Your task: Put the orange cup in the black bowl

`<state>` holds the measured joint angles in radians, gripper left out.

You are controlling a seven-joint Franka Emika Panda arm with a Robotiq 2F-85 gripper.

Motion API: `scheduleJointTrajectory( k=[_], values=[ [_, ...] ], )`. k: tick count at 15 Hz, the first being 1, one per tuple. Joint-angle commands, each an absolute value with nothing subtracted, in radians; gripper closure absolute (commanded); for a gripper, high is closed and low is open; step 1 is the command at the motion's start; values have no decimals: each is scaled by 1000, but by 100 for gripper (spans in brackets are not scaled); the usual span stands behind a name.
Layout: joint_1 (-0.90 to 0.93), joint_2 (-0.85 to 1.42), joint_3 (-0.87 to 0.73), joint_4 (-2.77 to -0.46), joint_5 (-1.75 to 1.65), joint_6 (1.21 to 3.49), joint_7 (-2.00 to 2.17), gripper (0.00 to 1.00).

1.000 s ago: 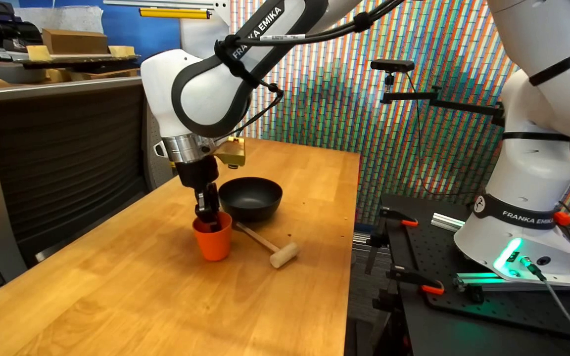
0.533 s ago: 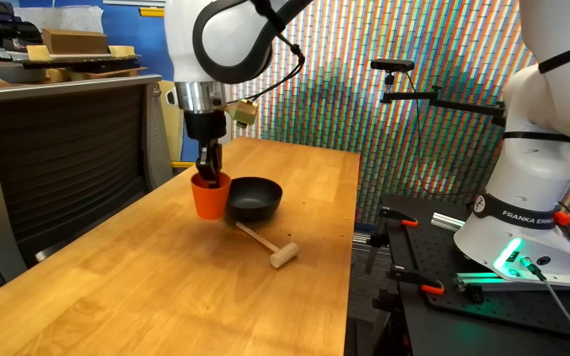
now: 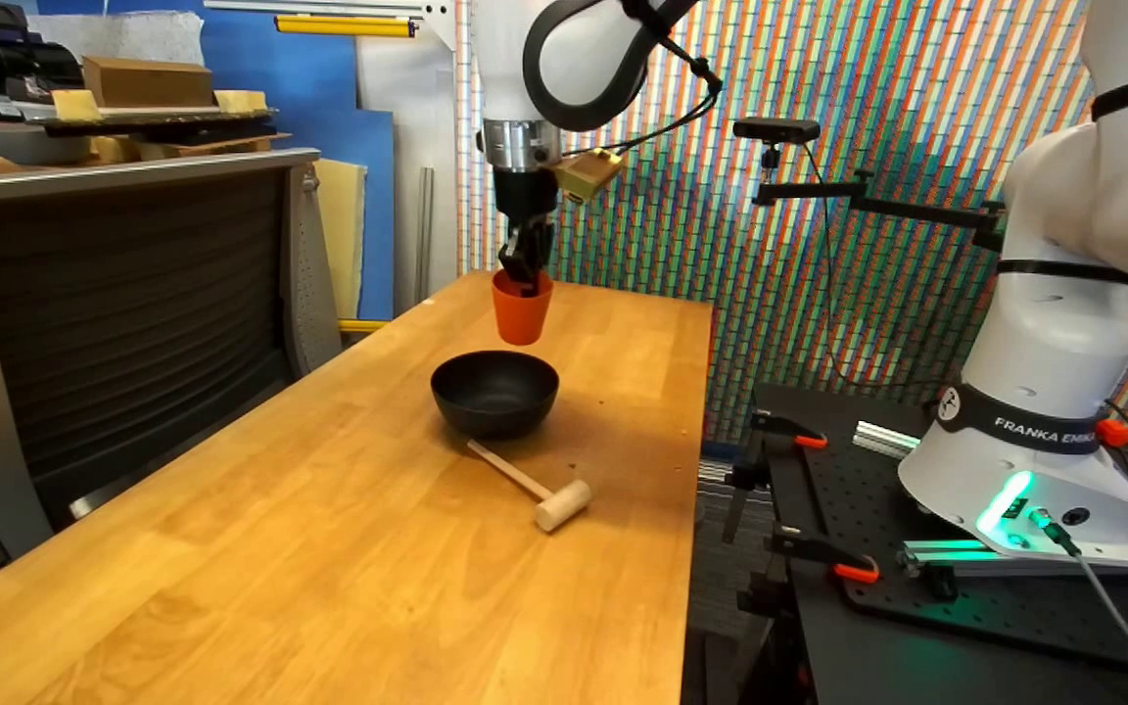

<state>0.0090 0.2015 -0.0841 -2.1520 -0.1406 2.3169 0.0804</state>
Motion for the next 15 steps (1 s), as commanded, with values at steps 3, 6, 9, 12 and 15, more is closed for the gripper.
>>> scheduleJointTrajectory(
  k=[3, 6, 9, 12, 15],
  values=[
    [-37, 253, -73, -2192, -76, 2396, 77, 99],
    [-30, 309, -54, -2160, -44, 2430, 68, 99],
    [-29, 361, -31, -2124, -14, 2456, 58, 99],
    [-30, 415, -25, -2085, -11, 2467, 59, 99],
    [-45, 461, -20, -2045, 7, 2450, 43, 70]
  ],
)
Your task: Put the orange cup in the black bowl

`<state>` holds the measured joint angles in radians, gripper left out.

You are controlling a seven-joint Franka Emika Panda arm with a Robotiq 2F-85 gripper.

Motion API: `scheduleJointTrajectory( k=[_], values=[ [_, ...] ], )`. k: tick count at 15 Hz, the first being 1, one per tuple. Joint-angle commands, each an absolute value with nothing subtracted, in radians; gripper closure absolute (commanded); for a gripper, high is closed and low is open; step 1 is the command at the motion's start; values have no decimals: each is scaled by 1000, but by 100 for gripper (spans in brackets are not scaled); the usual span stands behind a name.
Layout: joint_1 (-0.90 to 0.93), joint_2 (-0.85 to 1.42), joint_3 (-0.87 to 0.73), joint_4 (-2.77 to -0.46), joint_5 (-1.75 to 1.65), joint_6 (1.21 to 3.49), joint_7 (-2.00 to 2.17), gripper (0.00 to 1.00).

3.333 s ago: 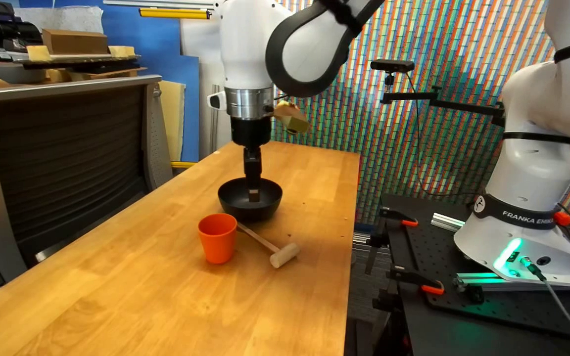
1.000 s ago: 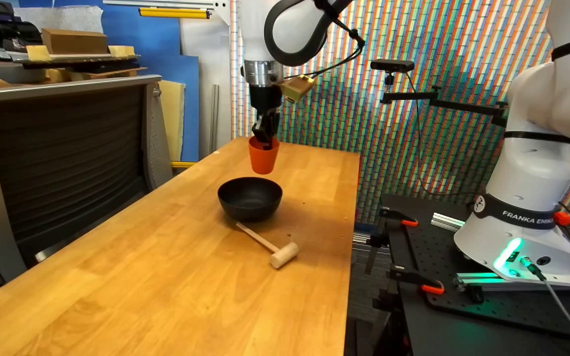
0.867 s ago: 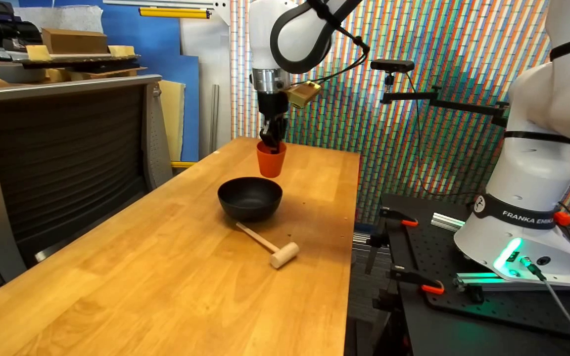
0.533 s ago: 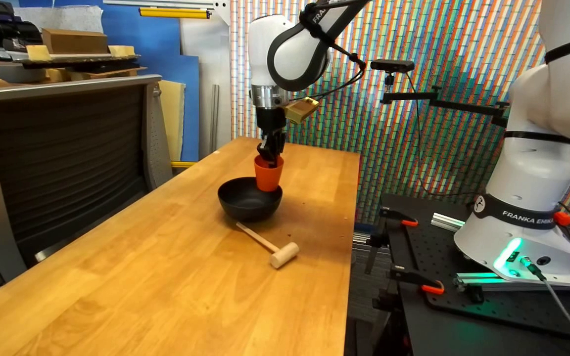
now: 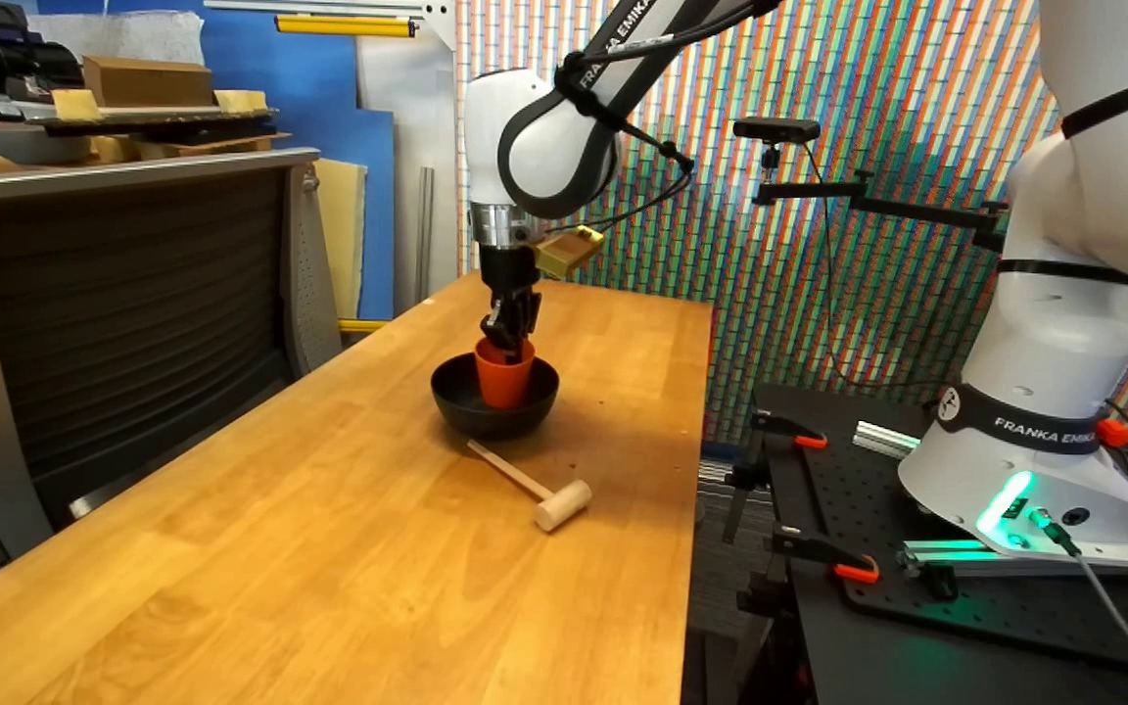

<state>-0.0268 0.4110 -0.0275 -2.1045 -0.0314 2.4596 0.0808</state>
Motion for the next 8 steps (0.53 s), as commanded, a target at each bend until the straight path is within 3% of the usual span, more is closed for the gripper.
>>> scheduleJointTrajectory(
  k=[1, 8],
  values=[
    [-46, 463, -19, -2039, 10, 2438, 42, 69],
    [-11, 277, -13, -2124, -13, 2358, 51, 17]
  ],
)
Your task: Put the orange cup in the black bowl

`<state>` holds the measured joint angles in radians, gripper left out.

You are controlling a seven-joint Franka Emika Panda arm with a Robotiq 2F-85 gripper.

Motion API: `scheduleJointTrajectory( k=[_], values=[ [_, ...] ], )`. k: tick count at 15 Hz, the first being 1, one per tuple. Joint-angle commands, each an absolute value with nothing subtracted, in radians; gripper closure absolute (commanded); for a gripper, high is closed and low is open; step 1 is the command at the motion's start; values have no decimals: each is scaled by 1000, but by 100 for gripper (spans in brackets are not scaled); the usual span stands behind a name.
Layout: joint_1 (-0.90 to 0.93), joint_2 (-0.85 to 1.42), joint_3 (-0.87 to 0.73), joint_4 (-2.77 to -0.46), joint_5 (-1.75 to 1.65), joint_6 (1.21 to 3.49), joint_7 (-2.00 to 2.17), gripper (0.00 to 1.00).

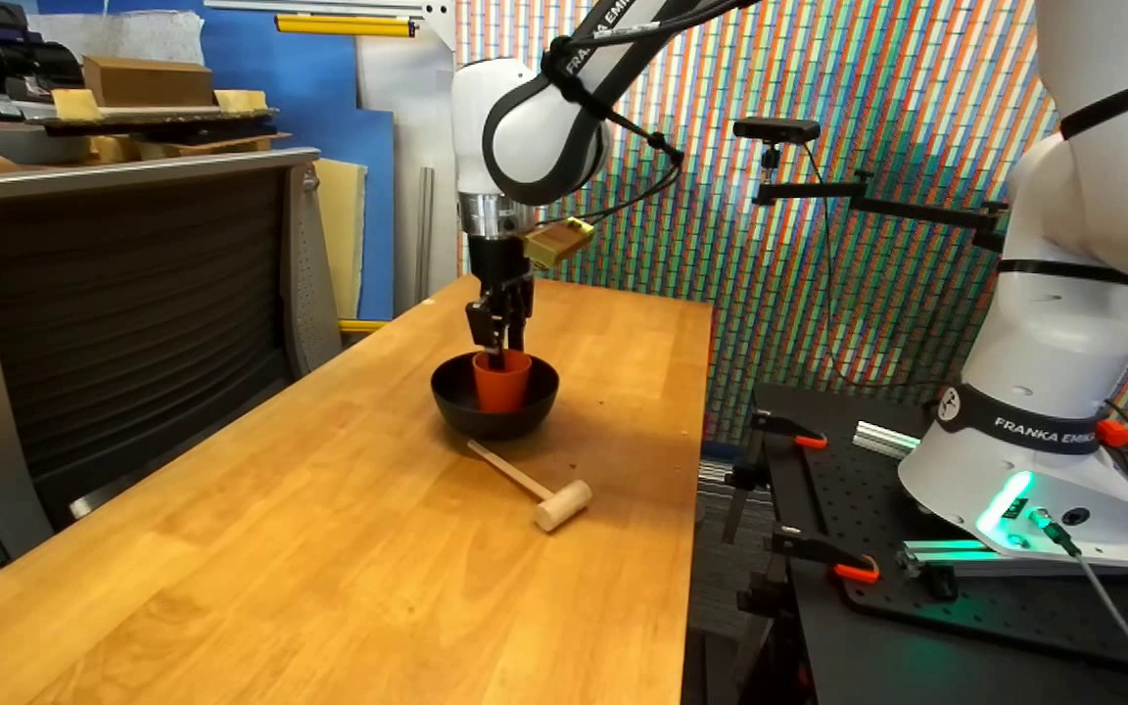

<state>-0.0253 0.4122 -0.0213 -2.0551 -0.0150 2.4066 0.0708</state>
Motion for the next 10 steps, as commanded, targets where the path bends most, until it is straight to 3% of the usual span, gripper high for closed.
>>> scheduleJointTrajectory(
  k=[1, 3, 6, 7, 10],
  values=[
    [2, 234, -16, -2138, -34, 2330, 63, 8],
    [17, 141, -14, -2164, -58, 2270, 62, 0],
    [16, 19, 14, -2182, -3, 2129, -28, 0],
    [18, 122, 4, -2131, -32, 2194, 34, 0],
    [18, 92, 8, -2140, -30, 2177, 30, 0]
  ],
)
